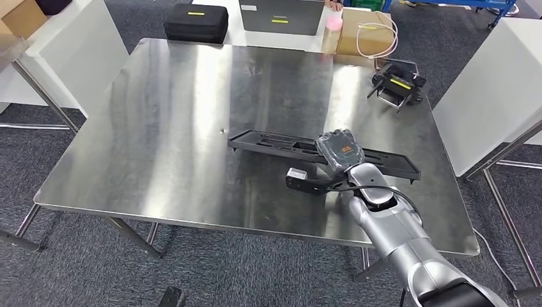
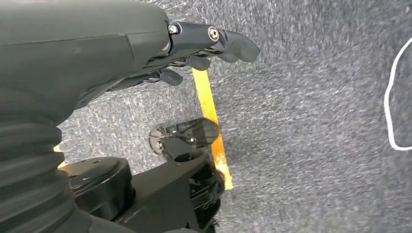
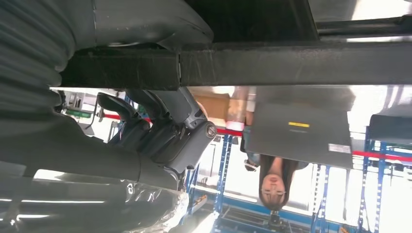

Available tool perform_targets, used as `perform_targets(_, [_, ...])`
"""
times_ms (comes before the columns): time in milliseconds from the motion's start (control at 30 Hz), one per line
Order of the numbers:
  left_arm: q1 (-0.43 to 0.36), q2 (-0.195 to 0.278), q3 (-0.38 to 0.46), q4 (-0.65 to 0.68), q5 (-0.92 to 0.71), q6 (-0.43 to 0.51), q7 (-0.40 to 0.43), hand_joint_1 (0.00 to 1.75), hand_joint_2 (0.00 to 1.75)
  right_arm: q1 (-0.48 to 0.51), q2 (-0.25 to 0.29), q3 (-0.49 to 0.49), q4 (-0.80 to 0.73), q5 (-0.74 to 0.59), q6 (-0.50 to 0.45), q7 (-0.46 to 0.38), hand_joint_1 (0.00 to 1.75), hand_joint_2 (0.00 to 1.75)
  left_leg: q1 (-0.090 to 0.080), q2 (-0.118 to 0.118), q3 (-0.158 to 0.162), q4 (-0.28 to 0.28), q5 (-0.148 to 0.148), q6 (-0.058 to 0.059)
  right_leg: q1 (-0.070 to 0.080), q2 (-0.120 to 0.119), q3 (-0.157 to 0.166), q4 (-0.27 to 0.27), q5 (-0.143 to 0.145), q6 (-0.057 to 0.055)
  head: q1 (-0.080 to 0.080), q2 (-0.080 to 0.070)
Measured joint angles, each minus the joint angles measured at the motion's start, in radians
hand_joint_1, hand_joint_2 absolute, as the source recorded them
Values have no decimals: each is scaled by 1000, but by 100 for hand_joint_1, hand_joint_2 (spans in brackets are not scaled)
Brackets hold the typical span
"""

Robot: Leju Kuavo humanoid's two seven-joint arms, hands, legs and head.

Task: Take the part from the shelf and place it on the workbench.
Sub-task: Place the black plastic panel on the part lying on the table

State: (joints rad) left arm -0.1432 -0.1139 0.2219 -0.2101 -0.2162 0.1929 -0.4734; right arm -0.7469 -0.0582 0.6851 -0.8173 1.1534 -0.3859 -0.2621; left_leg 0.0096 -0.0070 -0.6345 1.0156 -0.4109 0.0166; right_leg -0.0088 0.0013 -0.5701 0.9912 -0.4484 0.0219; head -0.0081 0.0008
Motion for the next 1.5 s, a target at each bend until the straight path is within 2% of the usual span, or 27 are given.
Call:
perform_targets(167, [0, -3, 11, 0, -1, 16, -17, 0, 175, -51, 0, -7, 50, -36, -35, 8, 175, 175, -9, -3, 0, 0, -3, 14, -3, -1, 3, -10, 0, 1, 0, 0])
perform_targets(267, [1, -5, 13, 0, -2, 18, -18, 0, 175, -83, 0, -15, 85, -46, -44, 4, 175, 175, -10, -3, 0, 0, -3, 18, -4, -2, 4, -13, 2, 4, 0, 0])
perform_targets(433, [1, -6, 15, 0, -8, 27, -10, 0, 175, -112, 0, -22, 137, -53, -48, 2, 175, 175, -11, -2, 0, 0, -3, 19, -4, -2, 5, -15, 7, 12, 0, 0])
perform_targets(600, [3, -6, 31, 0, 17, -24, 66, 0, 175, -171, 5, -55, 233, -75, -48, -14, 175, 175, -9, -3, 0, 0, -2, 20, -4, -2, 4, -14, 6, 24, 0, 0])
perform_targets(833, [2, -6, 41, 0, 4, -36, 104, 0, 175, -201, 3, -65, 314, -45, -41, -8, 175, 175, -7, -2, 0, 0, -2, 20, -1, -1, 2, -12, 6, 25, -1, 0])
perform_targets(900, [2, -5, 41, 0, 0, -39, 105, 0, 175, -201, 3, -67, 324, -46, -43, -8, 175, 175, -10, -2, 0, 0, -5, 26, -6, -2, 4, -18, 7, 30, -1, 0])
perform_targets(967, [2, -4, 41, 0, -2, -45, 103, 0, 175, -203, 2, -71, 329, -45, -45, -7, 175, 175, -6, -1, 8, -12, -3, 40, -7, -1, 4, -17, 4, 36, 0, 0])
perform_targets(1000, [2, -4, 41, 0, -2, -47, 102, 0, 175, -205, 0, -72, 331, -45, -45, -7, 175, 175, -2, 0, 14, -20, 0, 45, -7, -1, -4, 1, -5, 36, 0, 0])
perform_targets(1033, [2, -4, 41, -1, -2, -49, 102, 0, 175, -207, -1, -73, 334, -45, -46, -7, 175, 175, 2, 2, 19, -26, 3, 49, -7, -1, -26, 46, -26, 31, 1, 0])
perform_targets(1100, [1, -4, 41, -1, -2, -51, 101, 0, 175, -208, -4, -74, 341, -44, -47, -6, 175, 175, 3, 2, 23, -28, 0, 51, -11, -1, -98, 186, -80, 22, 2, 0])
perform_targets(1133, [1, -4, 41, -1, -3, -51, 100, 0, 175, -206, -6, -74, 345, -42, -48, -5, 175, 175, 3, 1, 24, -28, -5, 51, -13, -1, -136, 252, -98, 22, 2, 0])
perform_targets(1167, [2, -4, 41, 0, -5, -51, 99, 0, 175, -204, -7, -74, 348, -39, -48, -4, 175, 175, 3, -1, 26, -28, -10, 50, -15, -1, -157, 285, -100, 27, 3, 0])
perform_targets(1200, [2, -4, 41, 0, -7, -49, 98, 0, 175, -203, -8, -74, 351, -36, -48, -3, 175, 175, 4, -3, 31, -27, -17, 47, -18, -1, -159, 277, -86, 37, 4, 0])
perform_targets(1233, [3, -4, 41, 0, -9, -46, 97, 0, 175, -202, -8, -74, 353, -33, -47, -2, 175, 175, 6, -4, 37, -27, -22, 41, -23, -2, -139, 229, -58, 49, 4, 0])
perform_targets(1267, [4, -4, 42, 0, -10, -42, 96, 0, 175, -202, -8, -74, 354, -32, -47, -2, 175, 175, 8, -4, 44, -25, -28, 34, -30, -2, -106, 158, -25, 62, 4, 0])
perform_targets(1300, [3, -3, 42, 0, -11, -38, 97, 0, 175, -204, -8, -74, 356, -30, -47, -2, 175, 175, 8, -4, 49, -21, -35, 24, -32, -1, -72, 91, -2, 68, 6, 0])
perform_targets(1333, [3, -2, 42, 0, -12, -33, 97, 0, 175, -205, -8, -74, 357, -29, -47, -2, 175, 175, 7, -4, 53, -17, -41, 14, -34, 1, -46, 43, 12, 66, 6, 0])
perform_targets(1367, [3, 0, 42, 0, -12, -29, 97, 0, 175, -206, -8, -74, 358, -29, -47, -4, 175, 175, 6, -4, 55, -15, -45, 7, -33, 3, -31, 18, 14, 57, 5, 0])
perform_targets(1433, [3, 1, 42, -1, -13, -22, 96, 0, 175, -207, -8, -74, 360, -27, -47, -6, 175, 175, 9, -3, 60, -17, -55, -5, -28, 8, -24, 16, 1, 28, 0, 0])
perform_targets(1500, [4, 1, 42, -1, -14, -13, 91, 0, 175, -209, -7, -75, 362, -27, -48, -8, 175, 175, 16, 1, 55, 6, -69, -14, -27, 10, -10, 16, -9, 7, -2, 0])
